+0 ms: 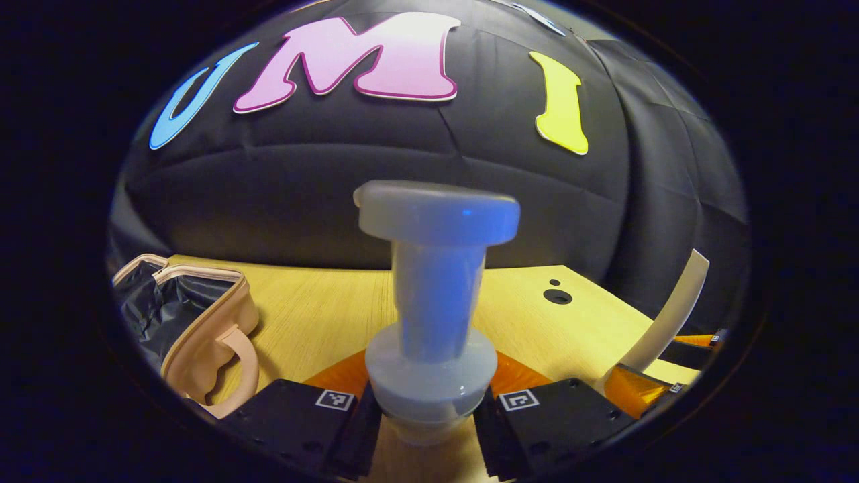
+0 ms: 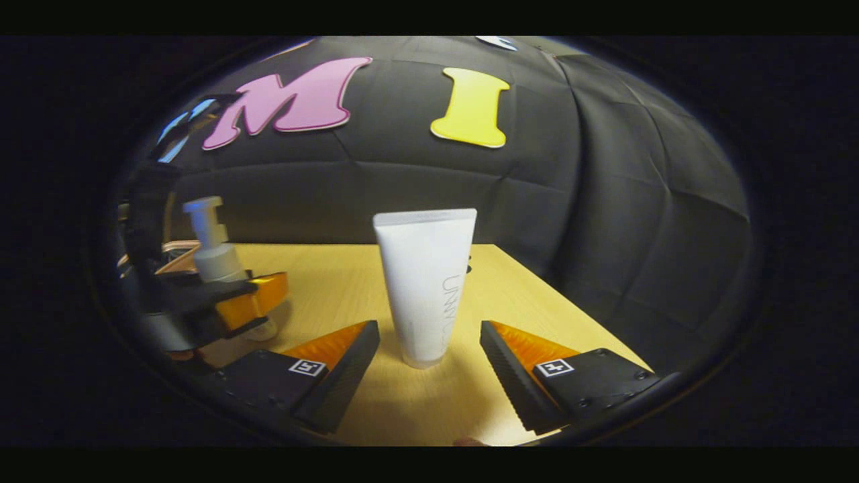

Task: First open the suitcase, pack the skin care products into it, and then close the suitcase.

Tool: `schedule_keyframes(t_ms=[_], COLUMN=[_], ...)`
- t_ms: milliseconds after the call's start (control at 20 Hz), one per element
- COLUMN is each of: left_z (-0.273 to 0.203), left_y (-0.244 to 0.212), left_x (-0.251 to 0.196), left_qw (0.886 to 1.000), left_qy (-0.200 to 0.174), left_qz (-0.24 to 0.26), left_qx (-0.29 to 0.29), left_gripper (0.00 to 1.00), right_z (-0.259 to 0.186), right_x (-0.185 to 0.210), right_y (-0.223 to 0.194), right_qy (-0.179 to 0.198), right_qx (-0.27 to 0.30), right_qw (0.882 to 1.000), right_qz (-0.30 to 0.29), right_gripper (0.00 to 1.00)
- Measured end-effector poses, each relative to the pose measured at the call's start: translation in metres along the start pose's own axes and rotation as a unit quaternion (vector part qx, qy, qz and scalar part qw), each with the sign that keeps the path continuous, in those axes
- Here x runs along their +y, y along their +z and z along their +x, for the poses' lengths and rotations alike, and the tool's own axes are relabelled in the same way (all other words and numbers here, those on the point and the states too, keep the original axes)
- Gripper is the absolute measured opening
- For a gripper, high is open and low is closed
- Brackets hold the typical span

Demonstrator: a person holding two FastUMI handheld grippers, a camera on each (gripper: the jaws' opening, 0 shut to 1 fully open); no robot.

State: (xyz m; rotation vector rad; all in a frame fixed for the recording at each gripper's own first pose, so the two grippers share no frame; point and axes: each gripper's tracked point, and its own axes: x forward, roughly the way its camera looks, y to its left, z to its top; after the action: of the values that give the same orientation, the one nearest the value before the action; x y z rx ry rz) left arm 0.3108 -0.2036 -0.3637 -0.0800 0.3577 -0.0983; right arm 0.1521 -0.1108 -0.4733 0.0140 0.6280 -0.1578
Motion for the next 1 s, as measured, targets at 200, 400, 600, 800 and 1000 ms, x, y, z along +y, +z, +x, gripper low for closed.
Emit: schedule_keyframes(t_ms=[200,400,600,800,1000], left_z=[-0.017,-0.027,-0.034,-0.040,-0.057], left_y=[-0.006,-0.009,-0.012,-0.011,0.004], left_x=[0.020,0.027,0.029,0.034,0.044], left_qw=[1.000,1.000,1.000,1.000,1.000], left_qy=[0.009,0.010,0.008,0.004,0.002], left_qz=[0.005,0.001,0.006,-0.014,-0.020], left_qx=[0.007,0.011,0.010,0.009,0.000], left_gripper=[0.63,0.63,0.63,0.64,0.63], right_z=[0.027,0.039,0.045,0.042,0.022], right_x=[0.000,0.002,0.003,0.011,0.028], right_y=[-0.005,-0.008,-0.005,-0.002,0.023], right_qy=[-0.022,-0.031,-0.016,0.003,0.035], right_qx=[0.026,0.048,0.045,0.035,0.006], right_qw=[0.999,0.998,0.998,0.999,0.999], right_qz=[0.005,0.012,0.034,0.012,-0.010], right_gripper=[0.97,0.68,0.47,0.39,0.39])
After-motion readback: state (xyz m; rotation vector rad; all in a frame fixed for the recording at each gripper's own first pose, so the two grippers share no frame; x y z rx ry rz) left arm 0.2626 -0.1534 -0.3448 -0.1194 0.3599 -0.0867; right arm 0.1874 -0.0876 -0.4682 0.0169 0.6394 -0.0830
